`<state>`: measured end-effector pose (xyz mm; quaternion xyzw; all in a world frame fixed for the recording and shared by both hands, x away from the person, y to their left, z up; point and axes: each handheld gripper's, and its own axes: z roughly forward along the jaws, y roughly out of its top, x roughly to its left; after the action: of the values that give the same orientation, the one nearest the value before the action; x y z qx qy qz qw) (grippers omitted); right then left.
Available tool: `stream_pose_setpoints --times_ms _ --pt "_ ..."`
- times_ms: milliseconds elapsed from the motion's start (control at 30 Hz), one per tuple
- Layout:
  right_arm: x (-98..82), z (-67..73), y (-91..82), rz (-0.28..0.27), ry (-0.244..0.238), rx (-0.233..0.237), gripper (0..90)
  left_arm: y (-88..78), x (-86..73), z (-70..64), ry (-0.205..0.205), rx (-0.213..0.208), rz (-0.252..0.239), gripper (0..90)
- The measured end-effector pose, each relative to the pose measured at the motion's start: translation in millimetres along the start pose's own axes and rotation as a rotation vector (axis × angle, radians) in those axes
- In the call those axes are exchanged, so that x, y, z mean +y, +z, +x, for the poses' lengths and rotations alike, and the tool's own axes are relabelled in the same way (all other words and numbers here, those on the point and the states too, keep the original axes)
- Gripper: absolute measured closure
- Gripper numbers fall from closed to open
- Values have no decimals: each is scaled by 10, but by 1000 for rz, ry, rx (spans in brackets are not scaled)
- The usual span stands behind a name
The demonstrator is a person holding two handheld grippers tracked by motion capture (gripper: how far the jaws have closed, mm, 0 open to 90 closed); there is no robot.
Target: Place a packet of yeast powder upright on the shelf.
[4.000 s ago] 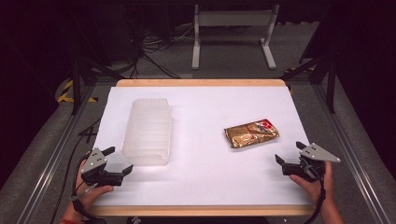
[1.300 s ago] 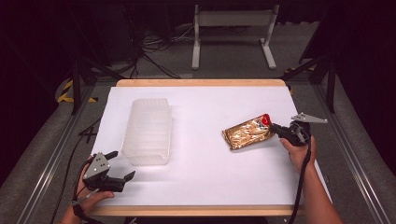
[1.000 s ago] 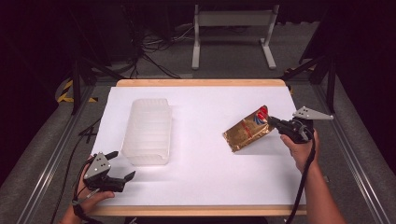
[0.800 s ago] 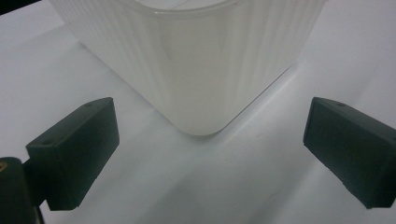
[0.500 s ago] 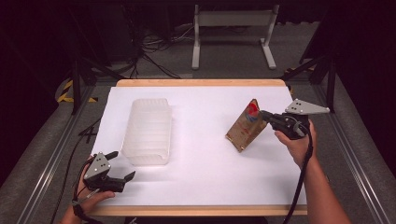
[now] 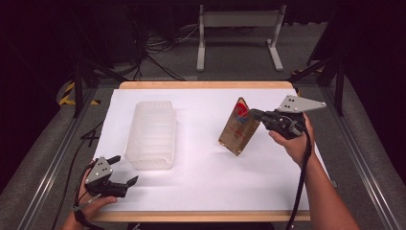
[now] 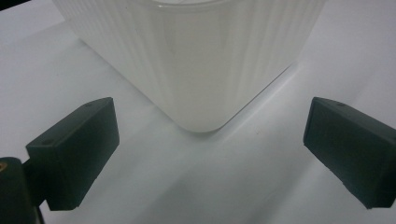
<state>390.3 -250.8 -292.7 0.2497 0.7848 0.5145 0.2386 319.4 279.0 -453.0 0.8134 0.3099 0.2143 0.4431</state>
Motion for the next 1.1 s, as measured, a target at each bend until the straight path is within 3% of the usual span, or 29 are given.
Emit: stream_pose_setpoints --times_ms 733,1100 --pt "744 481 627 -67 -130 169 891 -2 -12 1 -3 -5 0 43" --pt "997 705 985 -68 -173 238 891 0 -12 -12 6 -14 2 43"
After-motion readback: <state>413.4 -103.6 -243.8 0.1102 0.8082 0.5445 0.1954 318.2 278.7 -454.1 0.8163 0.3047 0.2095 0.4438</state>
